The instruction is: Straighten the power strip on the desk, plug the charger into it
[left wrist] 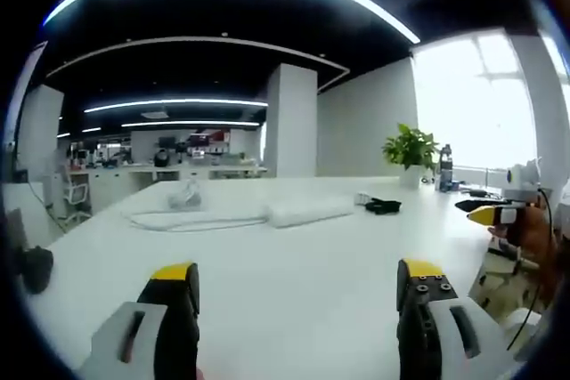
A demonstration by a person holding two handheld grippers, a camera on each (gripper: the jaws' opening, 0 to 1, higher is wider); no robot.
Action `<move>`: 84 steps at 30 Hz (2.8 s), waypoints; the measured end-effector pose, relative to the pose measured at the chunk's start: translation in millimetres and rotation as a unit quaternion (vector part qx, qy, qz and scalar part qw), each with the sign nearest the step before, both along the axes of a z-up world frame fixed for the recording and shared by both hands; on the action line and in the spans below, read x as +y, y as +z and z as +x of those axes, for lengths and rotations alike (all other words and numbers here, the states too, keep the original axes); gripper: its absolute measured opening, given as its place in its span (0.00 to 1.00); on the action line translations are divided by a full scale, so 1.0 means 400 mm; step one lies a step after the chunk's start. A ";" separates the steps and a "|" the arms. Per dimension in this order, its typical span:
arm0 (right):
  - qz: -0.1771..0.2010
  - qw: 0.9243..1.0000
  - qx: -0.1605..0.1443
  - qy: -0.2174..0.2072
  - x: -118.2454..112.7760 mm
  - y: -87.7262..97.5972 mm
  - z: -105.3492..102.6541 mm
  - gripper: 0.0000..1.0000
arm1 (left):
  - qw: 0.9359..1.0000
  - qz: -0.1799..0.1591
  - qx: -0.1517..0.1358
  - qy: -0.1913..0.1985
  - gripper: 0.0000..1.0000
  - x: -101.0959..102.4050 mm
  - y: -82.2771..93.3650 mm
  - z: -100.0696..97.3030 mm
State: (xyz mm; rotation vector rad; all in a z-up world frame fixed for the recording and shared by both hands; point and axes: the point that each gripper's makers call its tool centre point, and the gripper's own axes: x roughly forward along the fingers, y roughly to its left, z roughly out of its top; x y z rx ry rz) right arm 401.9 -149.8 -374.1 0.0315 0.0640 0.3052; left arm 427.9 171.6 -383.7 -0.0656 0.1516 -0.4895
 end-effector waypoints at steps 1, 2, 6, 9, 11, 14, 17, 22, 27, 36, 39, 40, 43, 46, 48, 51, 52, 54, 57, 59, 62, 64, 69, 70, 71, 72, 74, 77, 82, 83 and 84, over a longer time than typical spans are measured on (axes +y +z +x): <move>0.000 1.000 0.000 -0.001 -0.001 -0.001 0.000 0.97 | 1.000 0.000 0.000 0.000 0.94 -0.001 0.000 0.000; 0.000 1.000 0.001 -0.001 -0.002 -0.002 -0.001 0.97 | 1.000 0.000 0.000 -0.001 0.94 -0.002 -0.001 0.000; -0.001 1.000 0.000 -0.002 -0.005 -0.002 0.000 0.97 | 1.000 0.004 0.001 -0.003 0.93 -0.006 -0.006 0.002; 0.000 1.000 -0.004 0.000 -0.005 -0.003 0.007 0.96 | 1.000 0.009 0.000 -0.008 0.92 -0.012 -0.013 0.007; 0.002 1.000 -0.006 0.006 -0.006 -0.003 0.012 0.96 | 1.000 -0.002 -0.001 -0.008 0.92 -0.015 -0.016 0.013; -0.013 1.000 -0.005 0.008 -0.010 -0.007 0.019 0.96 | 1.000 -0.022 0.002 -0.014 0.92 -0.021 -0.016 0.018; -0.024 1.000 -0.004 0.010 -0.013 -0.009 0.024 0.96 | 1.000 -0.027 0.000 -0.016 0.92 -0.024 -0.014 0.021; -0.016 1.000 -0.006 0.018 -0.010 -0.008 0.027 0.96 | 1.000 -0.015 0.006 -0.017 0.92 -0.023 -0.027 0.028; -0.021 1.000 -0.004 0.022 -0.008 -0.011 0.034 0.95 | 1.000 -0.022 0.006 -0.015 0.92 -0.021 -0.026 0.038; -0.022 0.999 -0.013 0.042 0.002 0.004 0.055 0.95 | 1.000 -0.021 -0.012 -0.018 0.92 -0.013 0.004 0.067; -0.017 0.999 -0.014 0.047 0.003 0.013 0.068 0.95 | 0.999 -0.018 -0.007 -0.029 0.93 -0.021 0.008 0.077; -0.014 0.999 -0.014 0.049 0.004 0.018 0.072 0.95 | 0.999 -0.014 -0.004 -0.030 0.93 -0.022 0.011 0.080; -0.006 0.998 -0.022 0.055 0.005 0.037 0.085 0.95 | 0.999 -0.003 -0.009 -0.042 0.94 -0.036 0.031 0.087; -0.004 0.998 -0.028 0.053 -0.001 0.050 0.101 0.95 | 0.999 0.005 -0.017 -0.051 0.94 -0.048 0.049 0.100; -0.002 0.998 -0.030 0.048 -0.009 0.056 0.116 0.94 | 0.998 0.014 -0.023 -0.055 0.94 -0.057 0.059 0.111; 0.002 0.998 -0.034 0.044 -0.023 0.066 0.139 0.92 | 0.997 0.017 -0.029 -0.063 0.94 -0.074 0.073 0.129; 0.002 0.998 -0.036 0.044 -0.026 0.071 0.148 0.92 | 0.997 0.018 -0.032 -0.065 0.94 -0.080 0.078 0.136; -0.002 0.998 -0.041 0.045 -0.028 0.080 0.163 0.92 | 0.996 0.024 -0.040 -0.070 0.94 -0.091 0.086 0.153; -0.011 0.997 -0.049 0.050 -0.031 0.090 0.188 0.92 | 0.996 0.024 -0.044 -0.069 0.94 -0.099 0.091 0.177; -0.013 0.997 -0.056 0.054 -0.032 0.095 0.203 0.92 | 0.996 0.025 -0.046 -0.067 0.94 -0.101 0.092 0.191; -0.013 0.997 -0.057 0.059 -0.038 0.099 0.233 0.92 | 0.996 0.028 -0.051 -0.064 0.94 -0.102 0.097 0.217; -0.014 0.996 -0.062 0.062 -0.041 0.102 0.250 0.92 | 0.996 0.031 -0.052 -0.063 0.94 -0.101 0.098 0.231; -0.020 0.996 -0.063 0.065 -0.045 0.105 0.296 0.92 | 0.996 0.037 -0.051 -0.058 0.93 -0.096 0.100 0.272; -0.023 0.996 -0.062 0.066 -0.045 0.104 0.302 0.92 | 0.996 0.039 -0.050 -0.058 0.93 -0.096 0.099 0.278; -0.028 0.995 -0.063 0.069 -0.044 0.103 0.310 0.92 | 0.996 0.040 -0.050 -0.058 0.93 -0.097 0.099 0.284; -0.034 0.995 -0.061 0.069 -0.043 0.100 0.322 0.91 | 0.996 0.042 -0.050 -0.058 0.93 -0.098 0.098 0.289; -0.040 0.995 -0.057 0.072 -0.040 0.097 0.340 0.92 | 0.996 0.046 -0.051 -0.059 0.93 -0.100 0.095 0.301; -0.051 0.995 -0.051 0.070 -0.037 0.089 0.366 0.91 | 0.994 0.064 -0.060 -0.062 0.93 -0.102 0.091 0.320; -0.056 0.995 -0.043 0.077 -0.020 0.076 0.405 0.90 | 0.995 0.063 -0.054 -0.058 0.93 -0.107 0.084 0.356; -0.055 0.994 -0.041 0.080 -0.015 0.071 0.415 0.90 | 0.995 0.066 -0.053 -0.056 0.93 -0.108 0.081 0.363; -0.053 0.994 -0.040 0.081 -0.012 0.068 0.420 0.89 | 0.995 0.067 -0.051 -0.054 0.93 -0.110 0.079 0.369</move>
